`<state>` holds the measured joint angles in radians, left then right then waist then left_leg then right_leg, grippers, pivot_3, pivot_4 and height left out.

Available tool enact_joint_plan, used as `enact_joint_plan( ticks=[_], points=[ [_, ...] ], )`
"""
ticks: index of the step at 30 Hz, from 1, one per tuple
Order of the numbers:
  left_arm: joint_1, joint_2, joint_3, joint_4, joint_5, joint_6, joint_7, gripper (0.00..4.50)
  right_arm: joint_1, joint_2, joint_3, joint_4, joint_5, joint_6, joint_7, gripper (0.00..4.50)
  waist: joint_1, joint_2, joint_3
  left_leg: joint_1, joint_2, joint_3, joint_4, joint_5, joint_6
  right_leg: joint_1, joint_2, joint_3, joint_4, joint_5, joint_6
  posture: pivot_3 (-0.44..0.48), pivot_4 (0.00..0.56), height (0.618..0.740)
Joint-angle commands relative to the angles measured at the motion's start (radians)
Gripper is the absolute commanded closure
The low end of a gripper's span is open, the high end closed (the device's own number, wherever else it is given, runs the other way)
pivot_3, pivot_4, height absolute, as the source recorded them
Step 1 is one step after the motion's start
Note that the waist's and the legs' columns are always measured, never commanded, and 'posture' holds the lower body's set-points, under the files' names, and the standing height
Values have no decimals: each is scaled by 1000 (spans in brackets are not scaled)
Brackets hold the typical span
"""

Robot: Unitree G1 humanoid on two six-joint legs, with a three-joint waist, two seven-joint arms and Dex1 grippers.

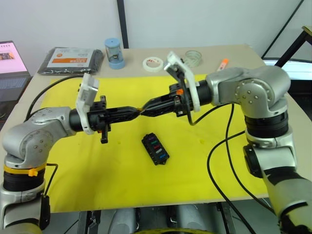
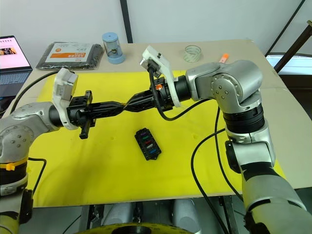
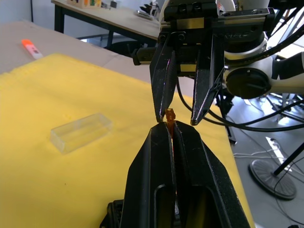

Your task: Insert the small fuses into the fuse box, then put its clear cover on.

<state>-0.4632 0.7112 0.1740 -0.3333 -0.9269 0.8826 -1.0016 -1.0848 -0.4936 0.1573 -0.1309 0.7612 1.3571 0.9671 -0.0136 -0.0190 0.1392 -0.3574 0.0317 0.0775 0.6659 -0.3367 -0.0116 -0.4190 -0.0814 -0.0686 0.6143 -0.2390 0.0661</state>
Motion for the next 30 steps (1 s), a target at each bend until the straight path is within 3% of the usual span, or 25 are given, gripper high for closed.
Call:
enact_joint_plan(
  ticks=[1, 2, 13, 16, 20, 27, 30],
  points=[
    [-4, 15, 6, -16, -3, -18, -2, 4500, -13, -8, -5, -17, 17, -20, 12, 4155, 0, 0, 0, 0, 0, 0, 0, 0, 0, 0, 0, 0, 0, 0, 0, 0, 150, 740],
    [-3, 16, 6, -17, -2, -18, -3, 4500, -12, -8, -5, -18, 18, -20, 12, 4460, 0, 0, 0, 0, 0, 0, 0, 0, 0, 0, 0, 0, 0, 0, 0, 0, 150, 740],
    [-1, 28, -15, -17, 35, -30, 3, 4500, -18, -29, 29, -28, 0, -53, 24, 4488, 0, 0, 0, 0, 0, 0, 0, 0, 0, 0, 0, 0, 0, 0, 0, 0, 150, 740],
    [52, 93, -84, -28, 156, -96, -36, 3779, -1, -100, 154, -60, -104, -183, 76, 4500, -1, 0, 0, 0, 0, 0, 0, 0, 0, 0, 0, 0, -1, 0, 0, 0, 150, 740],
    [155, 164, -166, -21, 296, -212, -85, 2391, 34, -157, 322, -55, -283, -462, 182, 4500, -2, 0, 0, 0, -1, 1, -1, 0, 1, 0, 1, 0, -2, 0, 0, 0, 150, 740],
    [230, 136, -255, -11, 440, -344, -73, 40, 9, -121, 436, 108, -466, -707, 301, 4500, 2, 0, 0, 0, 0, 1, -1, 0, 0, -2, 1, 0, -2, 0, 0, 0, 150, 740],
    [240, 105, -257, -27, 445, -345, -50, 40, 2, -98, 447, 162, -511, -753, 335, 4500, 2, 0, 1, -1, 0, 1, -1, 0, 1, -2, 0, 0, -1, 0, 0, 0, 150, 740]
  ],
)
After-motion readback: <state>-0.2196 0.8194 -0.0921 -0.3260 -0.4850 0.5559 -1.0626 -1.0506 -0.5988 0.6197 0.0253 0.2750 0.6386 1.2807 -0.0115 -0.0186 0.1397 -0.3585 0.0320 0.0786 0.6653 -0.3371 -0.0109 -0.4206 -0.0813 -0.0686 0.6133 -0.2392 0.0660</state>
